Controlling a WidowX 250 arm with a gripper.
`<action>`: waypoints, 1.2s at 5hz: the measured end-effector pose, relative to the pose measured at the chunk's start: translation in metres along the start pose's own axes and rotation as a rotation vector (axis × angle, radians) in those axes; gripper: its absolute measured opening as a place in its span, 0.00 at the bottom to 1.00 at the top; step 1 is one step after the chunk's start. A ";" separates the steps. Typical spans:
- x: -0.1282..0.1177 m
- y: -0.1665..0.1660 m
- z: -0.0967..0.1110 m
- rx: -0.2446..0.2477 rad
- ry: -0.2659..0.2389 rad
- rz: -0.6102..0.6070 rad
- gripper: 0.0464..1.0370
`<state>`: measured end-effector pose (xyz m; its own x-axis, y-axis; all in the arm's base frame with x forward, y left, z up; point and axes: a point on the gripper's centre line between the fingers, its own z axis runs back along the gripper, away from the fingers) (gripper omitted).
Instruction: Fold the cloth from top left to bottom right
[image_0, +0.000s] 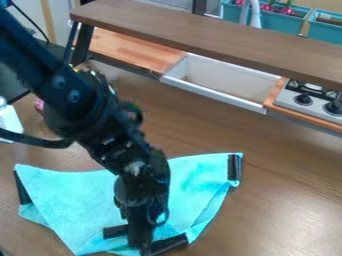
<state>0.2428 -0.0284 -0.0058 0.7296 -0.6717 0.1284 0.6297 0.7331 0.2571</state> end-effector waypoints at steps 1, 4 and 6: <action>-0.003 0.018 0.033 -0.113 -0.105 -0.003 0.96; -0.036 0.089 0.095 -0.080 -0.187 0.168 0.96; -0.036 0.090 0.095 -0.079 -0.186 0.167 0.96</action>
<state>0.2476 0.0512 0.1040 0.7683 -0.5434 0.3384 0.5289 0.8366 0.1425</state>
